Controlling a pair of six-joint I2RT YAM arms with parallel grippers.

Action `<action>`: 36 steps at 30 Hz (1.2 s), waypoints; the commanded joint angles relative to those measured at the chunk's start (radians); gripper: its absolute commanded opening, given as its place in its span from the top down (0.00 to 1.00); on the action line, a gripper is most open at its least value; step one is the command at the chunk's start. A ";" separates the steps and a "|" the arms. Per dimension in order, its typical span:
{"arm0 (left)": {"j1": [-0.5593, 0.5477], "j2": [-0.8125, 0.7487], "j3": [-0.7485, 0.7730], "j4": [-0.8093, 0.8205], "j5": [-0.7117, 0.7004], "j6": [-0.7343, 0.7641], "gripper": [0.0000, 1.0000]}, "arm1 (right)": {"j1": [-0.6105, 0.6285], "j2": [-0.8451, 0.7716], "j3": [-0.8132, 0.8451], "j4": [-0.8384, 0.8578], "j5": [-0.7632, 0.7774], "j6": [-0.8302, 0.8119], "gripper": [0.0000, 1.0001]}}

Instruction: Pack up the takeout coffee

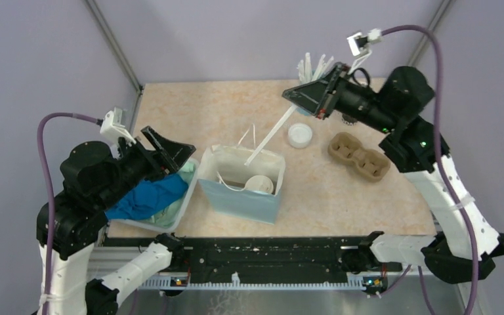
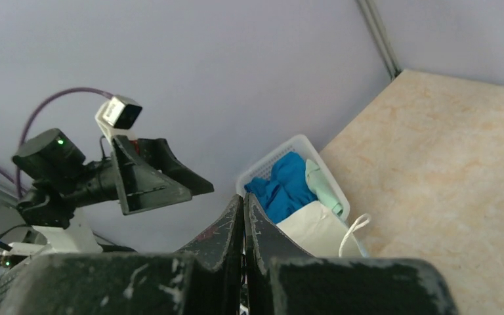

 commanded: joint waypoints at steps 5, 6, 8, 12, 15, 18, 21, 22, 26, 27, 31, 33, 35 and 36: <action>-0.004 0.047 -0.025 0.072 -0.042 0.029 0.21 | 0.221 0.163 0.059 -0.078 0.202 -0.260 1.00; -0.003 0.052 -0.026 0.076 -0.046 0.038 0.20 | 0.255 0.181 0.055 -0.084 0.212 -0.292 1.00; -0.004 0.062 -0.024 0.081 -0.066 0.068 0.20 | 0.306 0.214 0.053 -0.100 0.232 -0.355 1.00; -0.003 0.102 0.005 0.085 -0.113 0.155 0.20 | 0.395 0.284 0.069 -0.157 0.299 -0.497 1.00; -0.003 0.133 0.029 0.086 -0.145 0.231 0.20 | 0.422 0.341 0.070 -0.183 0.326 -0.515 1.00; -0.004 0.156 0.049 0.097 -0.171 0.297 0.20 | 0.432 0.366 0.032 -0.150 0.333 -0.477 0.99; -0.004 0.167 0.060 0.122 -0.191 0.361 0.20 | 0.436 0.394 0.039 -0.133 0.347 -0.438 0.74; -0.003 0.169 0.059 0.134 -0.196 0.379 0.20 | 0.438 0.404 0.062 -0.143 0.363 -0.428 0.66; -0.003 0.203 0.099 0.171 -0.183 0.429 0.17 | 0.438 0.441 0.228 -0.267 0.470 -0.397 0.41; -0.004 0.214 0.117 0.175 -0.173 0.438 0.17 | 0.438 0.443 0.273 -0.305 0.497 -0.396 0.36; -0.003 0.231 0.142 0.230 -0.154 0.476 0.16 | 0.438 0.413 0.398 -0.438 0.598 -0.405 0.15; -0.003 0.231 0.148 0.260 -0.149 0.482 0.15 | 0.438 0.375 0.427 -0.485 0.645 -0.391 0.02; -0.003 0.231 0.160 0.278 -0.138 0.476 0.14 | 0.438 0.320 0.435 -0.526 0.666 -0.361 0.01; -0.003 0.230 0.166 0.290 -0.129 0.471 0.14 | 0.438 0.287 0.432 -0.546 0.680 -0.340 0.01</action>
